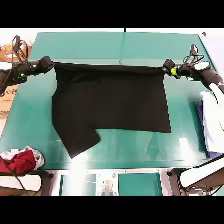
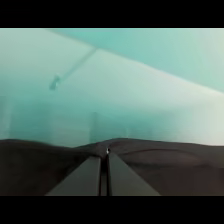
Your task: Fold the shirts.
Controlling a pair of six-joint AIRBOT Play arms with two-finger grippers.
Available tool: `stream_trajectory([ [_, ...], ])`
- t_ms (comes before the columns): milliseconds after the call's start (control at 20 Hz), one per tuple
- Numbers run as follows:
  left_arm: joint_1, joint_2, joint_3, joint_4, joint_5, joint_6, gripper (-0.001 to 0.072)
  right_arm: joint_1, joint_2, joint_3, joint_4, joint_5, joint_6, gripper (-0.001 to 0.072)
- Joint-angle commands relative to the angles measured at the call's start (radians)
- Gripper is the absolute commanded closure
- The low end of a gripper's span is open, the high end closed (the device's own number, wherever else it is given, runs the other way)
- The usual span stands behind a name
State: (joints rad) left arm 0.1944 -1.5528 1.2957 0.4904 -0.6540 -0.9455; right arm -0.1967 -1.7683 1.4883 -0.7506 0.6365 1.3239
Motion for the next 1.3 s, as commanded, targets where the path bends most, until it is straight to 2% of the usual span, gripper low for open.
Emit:
stream_trajectory([
  [0, 0.004, -0.013, 0.026, 0.034, 0.008, 0.004, 0.068, -0.014, -0.042, 0.089, -0.02, 0.072, -0.001, 0.0694],
  [150, 0.042, -0.013, 0.05, 0.107, -0.194, -0.033, 0.0681, -0.044, -0.019, 0.094, -0.104, 0.266, 0.0, 0.0695],
  [250, 0.041, -0.013, 0.049, 0.287, -0.281, -0.129, 0.068, -0.05, 0.004, 0.058, -0.18, 0.375, 0.003, 0.0696],
  [350, 0.039, -0.014, 0.033, 0.42, -0.352, -0.206, 0.068, -0.046, 0.041, -0.031, -0.212, 0.405, 0.003, 0.0696],
  [600, 0.039, -0.034, -0.055, 0.446, -0.316, -0.206, 0.0681, -0.04, 0.076, -0.224, -0.212, 0.406, 0.002, 0.0695],
  [850, 0.039, -0.043, -0.054, 0.397, -0.317, -0.194, 0.0679, -0.044, 0.079, -0.196, -0.212, 0.443, 0.003, 0.0693],
  [900, 0.039, -0.043, -0.054, 0.383, -0.325, -0.194, 0.0679, -0.044, 0.079, -0.171, -0.212, 0.474, 0.003, 0.0668],
  [950, 0.039, -0.042, -0.054, 0.379, -0.341, -0.195, 0.0673, -0.044, 0.079, -0.138, -0.213, 0.513, 0.003, 0.0481],
  [1000, 0.039, -0.039, -0.047, 0.384, -0.38, -0.196, 0.0397, -0.05, 0.079, -0.102, -0.216, 0.562, 0.007, 0.0368],
  [1050, 0.04, -0.036, -0.033, 0.392, -0.43, -0.201, 0.0151, -0.059, 0.079, -0.055, -0.23, 0.629, 0.031, 0.0361],
  [1100, 0.04, -0.036, -0.006, 0.396, -0.507, -0.206, 0.0138, -0.068, 0.079, -0.01, -0.261, 0.691, 0.065, 0.0391],
  [1150, 0.04, -0.036, 0.03, 0.417, -0.586, -0.209, 0.0141, -0.078, 0.084, 0.026, -0.296, 0.746, 0.088, 0.0571],
  [1200, 0.04, -0.036, 0.071, 0.442, -0.673, -0.24, 0.0298, -0.09, 0.104, 0.041, -0.327, 0.78, 0.101, 0.0693],
  [1250, 0.04, -0.036, 0.107, 0.465, -0.734, -0.262, 0.0568, -0.1, 0.136, 0.035, -0.352, 0.791, 0.123, 0.0693],
])
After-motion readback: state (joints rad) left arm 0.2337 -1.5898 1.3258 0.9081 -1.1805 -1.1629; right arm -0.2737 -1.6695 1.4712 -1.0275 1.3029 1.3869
